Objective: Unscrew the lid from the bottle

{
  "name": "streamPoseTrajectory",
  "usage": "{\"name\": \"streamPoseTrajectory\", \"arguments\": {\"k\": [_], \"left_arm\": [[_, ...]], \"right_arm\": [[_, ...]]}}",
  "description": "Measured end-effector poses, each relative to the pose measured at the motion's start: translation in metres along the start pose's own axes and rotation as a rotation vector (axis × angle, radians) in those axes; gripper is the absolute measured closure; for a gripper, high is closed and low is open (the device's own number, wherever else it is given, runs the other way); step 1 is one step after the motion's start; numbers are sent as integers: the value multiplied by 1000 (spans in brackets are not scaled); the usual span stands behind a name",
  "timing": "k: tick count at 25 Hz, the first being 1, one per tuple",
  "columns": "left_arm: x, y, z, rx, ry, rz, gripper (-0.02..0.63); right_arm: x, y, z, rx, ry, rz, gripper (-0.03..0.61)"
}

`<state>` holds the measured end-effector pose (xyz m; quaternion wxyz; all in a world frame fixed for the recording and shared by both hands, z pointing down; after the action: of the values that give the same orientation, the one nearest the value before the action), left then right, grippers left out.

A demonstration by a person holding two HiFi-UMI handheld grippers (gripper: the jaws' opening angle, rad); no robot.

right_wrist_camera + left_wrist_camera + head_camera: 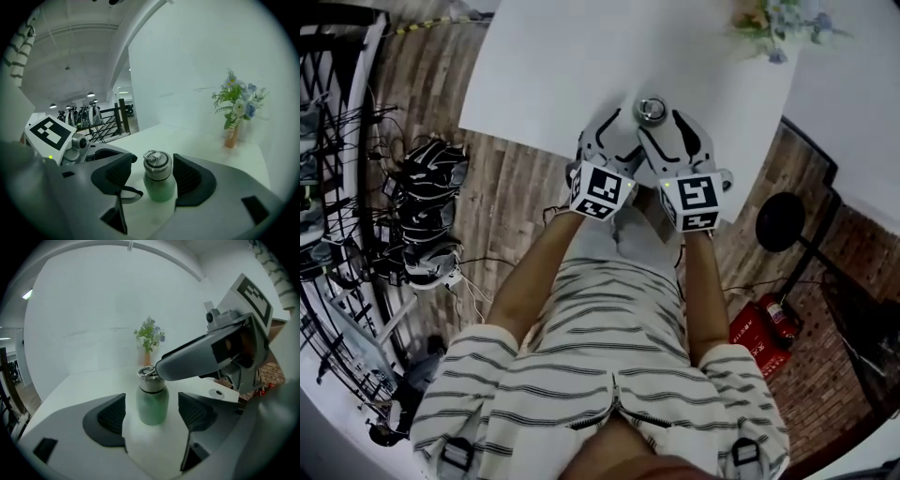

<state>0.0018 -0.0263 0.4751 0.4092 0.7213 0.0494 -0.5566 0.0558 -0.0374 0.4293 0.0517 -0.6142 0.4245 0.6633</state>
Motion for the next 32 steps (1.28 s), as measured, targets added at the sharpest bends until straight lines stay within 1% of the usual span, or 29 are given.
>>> {"name": "streamPoseTrajectory", "arguments": {"k": [3, 9, 13, 18, 20, 25, 27, 32], "left_arm": [[-2, 11, 3, -15, 25, -10, 258], [-3, 31, 0, -60, 55, -32, 253], [-6, 44, 1, -84, 67, -32, 253], [-7, 48, -1, -101, 79, -38, 255], [-7, 49, 1, -108, 77, -39, 256], [-11, 52, 5, -107, 73, -43, 299], [-11, 52, 6, -104, 76, -45, 295], [-11, 50, 6, -110, 83, -48, 296]], "right_arm": [[-1, 9, -1, 2, -22, 16, 297], [-11, 23, -7, 1, -57, 54, 279], [-14, 35, -13, -5, -63, 63, 290], [-12, 37, -12, 1, -74, 56, 307], [-11, 40, -10, 10, -76, 54, 310], [-11, 45, -8, 22, -72, 48, 325], [-10, 44, -9, 18, -79, 44, 316], [-11, 43, -7, 28, -101, 41, 316]]}}
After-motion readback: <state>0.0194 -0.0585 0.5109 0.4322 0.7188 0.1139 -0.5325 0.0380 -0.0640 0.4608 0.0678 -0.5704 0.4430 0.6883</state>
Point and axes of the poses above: the fingertips, and each gripper's own axes: y forward along the fingers, z to its left, x out of its top, the point moved 3 cm from there along -y, backward along the fingers, and after that the axes turned 3 degrees about z, right-handed, at the moved point
